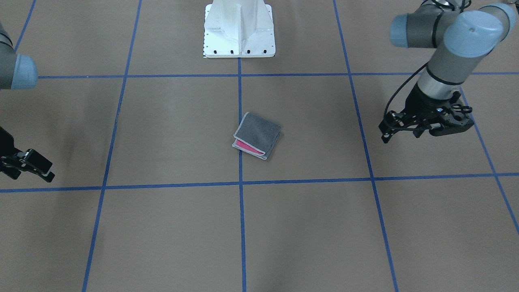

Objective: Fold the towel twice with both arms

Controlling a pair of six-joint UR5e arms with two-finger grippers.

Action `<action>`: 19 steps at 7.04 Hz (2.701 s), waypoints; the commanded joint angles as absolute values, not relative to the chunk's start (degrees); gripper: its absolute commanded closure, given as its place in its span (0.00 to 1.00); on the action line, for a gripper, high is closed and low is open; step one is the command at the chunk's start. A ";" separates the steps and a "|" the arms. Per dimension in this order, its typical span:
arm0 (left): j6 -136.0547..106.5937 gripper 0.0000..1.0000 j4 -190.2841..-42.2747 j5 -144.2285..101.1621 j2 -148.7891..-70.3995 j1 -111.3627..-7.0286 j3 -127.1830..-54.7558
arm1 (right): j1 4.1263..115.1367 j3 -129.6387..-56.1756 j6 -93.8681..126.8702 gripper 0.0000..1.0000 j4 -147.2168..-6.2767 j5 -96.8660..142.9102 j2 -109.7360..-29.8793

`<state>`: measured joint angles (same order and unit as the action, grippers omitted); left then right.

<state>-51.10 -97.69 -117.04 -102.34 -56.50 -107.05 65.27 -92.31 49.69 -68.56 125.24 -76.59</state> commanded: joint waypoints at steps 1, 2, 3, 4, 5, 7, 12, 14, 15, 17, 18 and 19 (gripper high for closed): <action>-29.08 0.00 -93.81 -121.95 -96.95 -64.55 -106.27 | 70.54 -91.94 29.80 0.00 -79.22 128.56 -77.87; -20.39 0.00 -90.30 -127.91 -96.94 -70.60 -104.17 | 73.53 -92.02 20.40 0.00 -85.37 130.76 -77.44; -12.73 0.00 -88.87 -133.10 -96.68 -75.36 -102.32 | 76.17 -92.20 14.47 0.00 -89.52 132.78 -77.43; -9.35 0.00 -88.34 -134.28 -96.59 -77.58 -100.65 | 78.55 -92.28 12.76 0.00 -92.34 135.15 -77.43; -8.79 0.00 -88.50 -134.56 -96.59 -80.30 -97.59 | 78.84 -92.46 12.74 0.00 -92.98 135.35 -77.34; 0.67 0.00 -88.50 -140.43 -98.17 -86.37 -88.28 | 78.49 -92.28 12.74 0.00 -92.99 134.83 -76.12; -0.26 0.00 -88.86 -140.10 -99.84 -87.45 -87.62 | 77.96 -91.24 12.49 0.00 -92.55 133.07 -78.39; -0.18 0.00 -89.30 -140.19 -99.75 -87.45 -87.62 | 79.35 -90.26 12.92 0.00 -92.29 133.41 -78.49; -0.09 0.00 -89.30 -140.19 -100.02 -87.36 -88.24 | 81.37 -89.83 12.57 0.00 -92.37 135.07 -78.57; -0.09 0.00 -89.38 -140.19 -100.20 -87.45 -88.59 | 81.74 -89.56 12.39 0.00 -92.20 135.53 -78.92; -0.09 0.00 -89.38 -140.19 -100.20 -87.36 -88.68 | 81.74 -90.08 12.39 0.00 -92.20 135.61 -78.75; -0.09 0.00 -89.82 -140.19 -100.20 -87.36 -88.68 | 81.74 -89.65 12.39 0.00 -92.20 135.44 -78.84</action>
<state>-0.09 -89.48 -140.18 -100.18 -87.39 -88.60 81.69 -89.85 12.40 -92.21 135.51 -78.79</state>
